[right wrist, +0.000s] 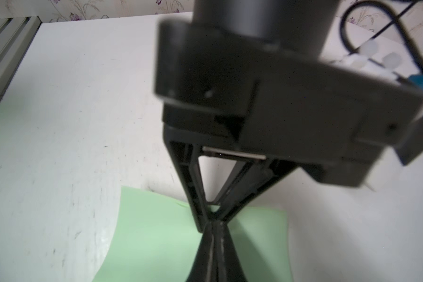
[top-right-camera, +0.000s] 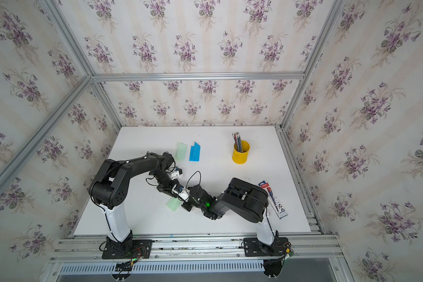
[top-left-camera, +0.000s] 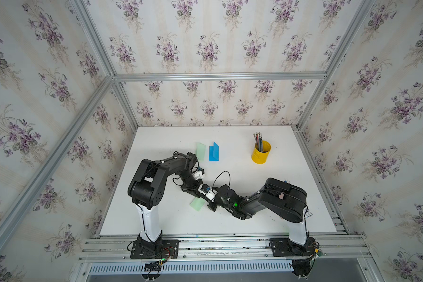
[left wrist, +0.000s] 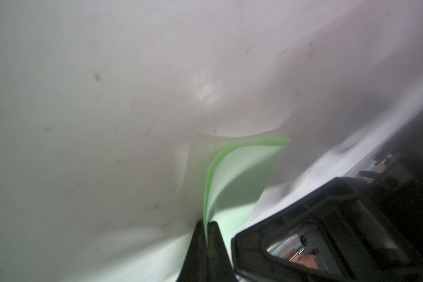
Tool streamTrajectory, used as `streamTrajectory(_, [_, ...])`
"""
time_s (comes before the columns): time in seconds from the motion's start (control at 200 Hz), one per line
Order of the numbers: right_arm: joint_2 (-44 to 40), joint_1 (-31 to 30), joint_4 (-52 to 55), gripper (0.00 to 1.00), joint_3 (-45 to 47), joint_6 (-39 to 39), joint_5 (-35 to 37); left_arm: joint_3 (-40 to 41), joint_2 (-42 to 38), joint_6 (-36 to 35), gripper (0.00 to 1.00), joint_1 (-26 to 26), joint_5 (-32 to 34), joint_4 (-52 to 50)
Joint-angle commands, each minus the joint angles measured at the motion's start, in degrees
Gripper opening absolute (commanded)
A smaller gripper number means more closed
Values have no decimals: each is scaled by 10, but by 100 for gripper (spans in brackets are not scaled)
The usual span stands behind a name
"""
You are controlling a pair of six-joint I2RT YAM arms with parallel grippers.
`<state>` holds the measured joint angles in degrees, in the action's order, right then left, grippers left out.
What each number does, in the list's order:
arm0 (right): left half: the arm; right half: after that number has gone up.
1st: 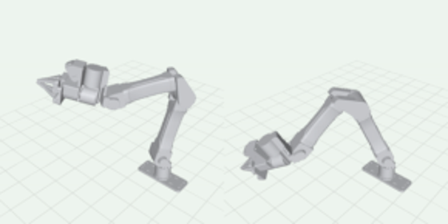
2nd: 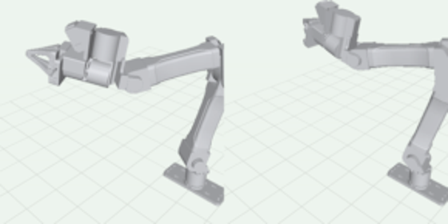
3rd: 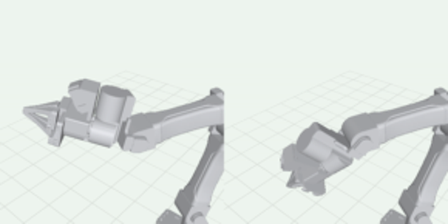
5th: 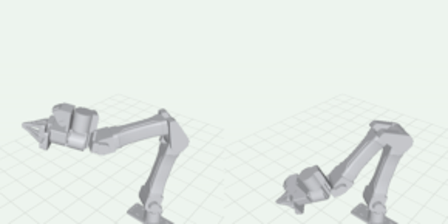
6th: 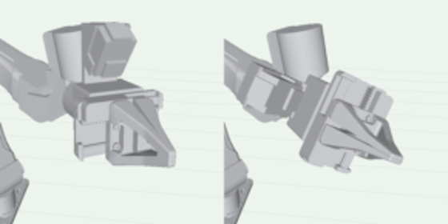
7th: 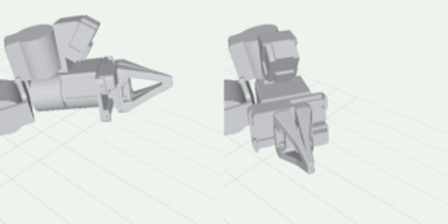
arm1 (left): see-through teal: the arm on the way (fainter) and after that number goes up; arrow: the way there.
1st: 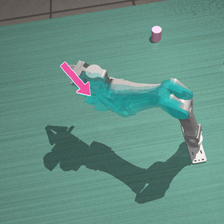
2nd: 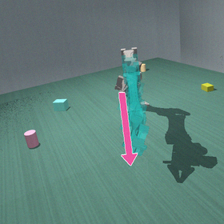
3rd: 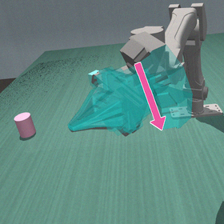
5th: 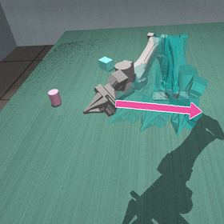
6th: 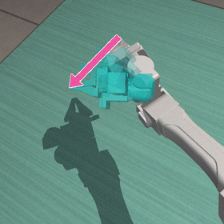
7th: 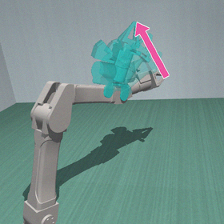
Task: Fold the square paper along the opposite sides
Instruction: Smooth out the paper at the center of the board.
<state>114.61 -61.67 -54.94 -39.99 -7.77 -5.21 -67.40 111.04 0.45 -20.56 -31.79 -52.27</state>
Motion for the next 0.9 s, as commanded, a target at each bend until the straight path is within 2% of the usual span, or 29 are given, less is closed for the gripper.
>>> streamTrajectory(0.0, [8, -3, 26, 0, -8, -5, -2, 0, 3, -4, 0, 0, 21, 0])
streamTrajectory(0.24, [20, -9, 72, 0, -20, -10, 19, -1, 2, 0, 0, 0, 28, -1])
streamTrajectory(0.579, [19, -17, 198, 0, -48, -21, 50, -5, -3, 1, 0, 0, 44, -2])
streamTrajectory(0.899, [10, -19, 257, 0, -31, -19, 57, -11, -5, 0, 0, 0, 77, -8])
